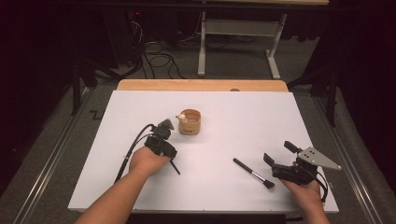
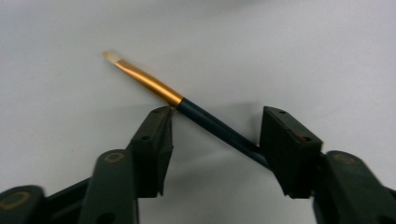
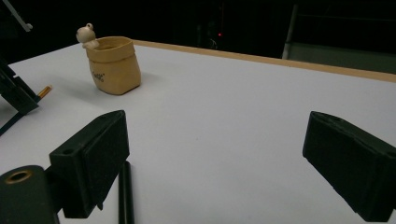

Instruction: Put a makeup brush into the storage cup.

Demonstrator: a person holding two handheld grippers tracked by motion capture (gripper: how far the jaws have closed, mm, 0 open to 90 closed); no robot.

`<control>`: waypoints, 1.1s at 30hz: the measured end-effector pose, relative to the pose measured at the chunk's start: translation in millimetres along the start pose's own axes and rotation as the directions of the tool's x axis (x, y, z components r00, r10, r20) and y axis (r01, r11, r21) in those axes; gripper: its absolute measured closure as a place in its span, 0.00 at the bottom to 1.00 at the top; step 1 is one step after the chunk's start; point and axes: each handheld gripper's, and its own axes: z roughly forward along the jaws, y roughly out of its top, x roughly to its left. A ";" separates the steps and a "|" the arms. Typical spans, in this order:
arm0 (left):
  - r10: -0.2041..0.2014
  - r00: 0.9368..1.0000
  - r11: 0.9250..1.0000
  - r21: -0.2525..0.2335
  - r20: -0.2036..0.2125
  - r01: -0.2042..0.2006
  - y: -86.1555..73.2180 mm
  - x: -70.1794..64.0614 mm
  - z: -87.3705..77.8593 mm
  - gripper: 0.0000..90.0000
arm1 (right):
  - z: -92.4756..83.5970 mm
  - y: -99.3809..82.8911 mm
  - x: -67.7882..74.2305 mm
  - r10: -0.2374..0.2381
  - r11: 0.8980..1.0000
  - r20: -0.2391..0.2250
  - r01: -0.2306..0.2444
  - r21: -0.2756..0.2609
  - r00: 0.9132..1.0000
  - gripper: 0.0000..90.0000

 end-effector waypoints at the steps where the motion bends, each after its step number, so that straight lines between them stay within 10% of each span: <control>1: 0.002 1.000 1.000 -0.001 -0.003 -0.002 -0.3 0.2 -0.2 0.54 | 0.1 0.0 0.1 0.001 1.000 0.000 -0.001 0.001 1.000 0.09; 33: 0.031 1.000 0.999 0.042 0.001 -0.031 -5.4 5.8 -3.5 0.72 | 0.1 0.0 0.1 -0.001 1.000 -0.001 0.001 0.001 1.000 0.09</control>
